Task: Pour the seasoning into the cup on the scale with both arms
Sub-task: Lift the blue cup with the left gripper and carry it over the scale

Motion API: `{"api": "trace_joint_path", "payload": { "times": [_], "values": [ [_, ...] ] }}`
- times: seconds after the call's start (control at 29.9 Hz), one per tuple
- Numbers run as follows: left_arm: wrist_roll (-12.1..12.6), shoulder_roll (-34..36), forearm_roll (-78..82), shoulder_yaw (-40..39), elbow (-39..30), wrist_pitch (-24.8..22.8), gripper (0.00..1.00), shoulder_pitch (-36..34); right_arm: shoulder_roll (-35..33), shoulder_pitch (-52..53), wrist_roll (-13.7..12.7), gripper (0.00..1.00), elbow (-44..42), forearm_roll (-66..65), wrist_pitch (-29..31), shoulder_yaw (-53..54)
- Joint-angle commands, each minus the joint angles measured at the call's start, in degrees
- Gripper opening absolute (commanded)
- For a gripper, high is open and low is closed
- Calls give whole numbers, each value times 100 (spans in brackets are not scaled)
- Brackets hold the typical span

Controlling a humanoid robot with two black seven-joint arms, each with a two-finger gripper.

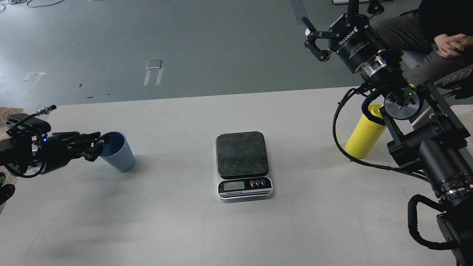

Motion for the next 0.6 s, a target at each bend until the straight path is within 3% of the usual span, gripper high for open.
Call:
{"api": "trace_joint_path", "payload": {
  "times": [0.0, 0.27, 0.47, 0.57],
  "values": [
    [-1, -10, -167, -81, 87, -412, 0, -56, 0, 0, 0, 100, -6, -1, 1, -1],
    [-1, -45, -536, -90, 87, -500, 0, -521, 0, 0, 0, 100, -6, -1, -8, 8],
    [-1, -238, -545, -81, 52, -579, 0, -1329, 0, 0, 8, 100, -6, -1, -8, 8],
    [-1, -545, -536, -55, 25, -859, 0, -1812, 0, 0, 0, 100, -6, -10, -17, 8]
  ]
}}
